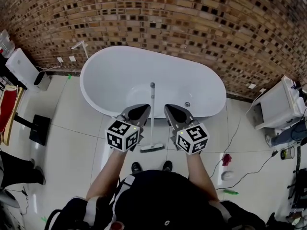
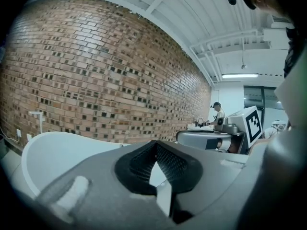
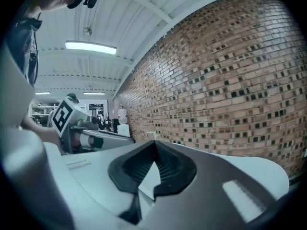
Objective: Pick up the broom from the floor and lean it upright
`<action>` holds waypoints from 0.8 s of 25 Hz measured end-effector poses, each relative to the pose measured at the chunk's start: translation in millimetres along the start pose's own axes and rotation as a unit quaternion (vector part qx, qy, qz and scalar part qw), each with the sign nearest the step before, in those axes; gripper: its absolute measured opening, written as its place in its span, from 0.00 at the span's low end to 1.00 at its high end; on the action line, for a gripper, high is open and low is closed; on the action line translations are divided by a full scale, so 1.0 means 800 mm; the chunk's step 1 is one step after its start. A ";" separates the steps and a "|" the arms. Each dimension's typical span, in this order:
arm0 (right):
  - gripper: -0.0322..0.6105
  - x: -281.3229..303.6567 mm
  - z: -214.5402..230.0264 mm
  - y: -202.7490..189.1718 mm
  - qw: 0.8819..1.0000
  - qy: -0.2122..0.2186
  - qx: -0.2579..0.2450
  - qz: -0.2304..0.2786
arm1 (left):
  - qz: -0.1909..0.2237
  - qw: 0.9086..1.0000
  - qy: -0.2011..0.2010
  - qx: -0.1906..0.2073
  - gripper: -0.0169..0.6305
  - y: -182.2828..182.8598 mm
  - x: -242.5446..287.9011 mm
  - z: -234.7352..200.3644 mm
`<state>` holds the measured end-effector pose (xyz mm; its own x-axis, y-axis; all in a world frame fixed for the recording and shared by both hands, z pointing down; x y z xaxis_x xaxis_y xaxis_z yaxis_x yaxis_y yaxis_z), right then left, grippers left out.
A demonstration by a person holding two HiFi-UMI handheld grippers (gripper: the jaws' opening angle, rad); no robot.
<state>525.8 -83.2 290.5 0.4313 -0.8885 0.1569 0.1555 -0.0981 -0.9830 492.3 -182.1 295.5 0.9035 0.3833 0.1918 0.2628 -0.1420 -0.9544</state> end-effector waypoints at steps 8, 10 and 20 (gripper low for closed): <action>0.06 -0.003 0.002 0.025 1.000 0.003 -0.002 0.013 | 0.008 1.000 0.000 0.001 0.03 0.015 -0.004 0.004; 0.06 -0.003 0.004 0.024 1.000 0.000 -0.004 0.013 | 0.007 1.000 -0.002 0.000 0.03 0.012 -0.003 0.005; 0.06 -0.001 0.018 0.022 1.000 -0.001 -0.006 0.006 | 0.008 1.000 -0.007 -0.001 0.03 0.014 0.012 0.006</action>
<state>541.0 -78.2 274.5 0.4346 -0.8889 0.1450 0.1400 -0.0923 -0.9858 502.1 -175.2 285.8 0.9031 0.3933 0.1726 0.2486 -0.1510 -0.9568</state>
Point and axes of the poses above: the fingertips, and each gripper's own axes: x forward along the fingers, z to its right, y out of its top, the point moved 3 cm from there along -x, backward along the fingers
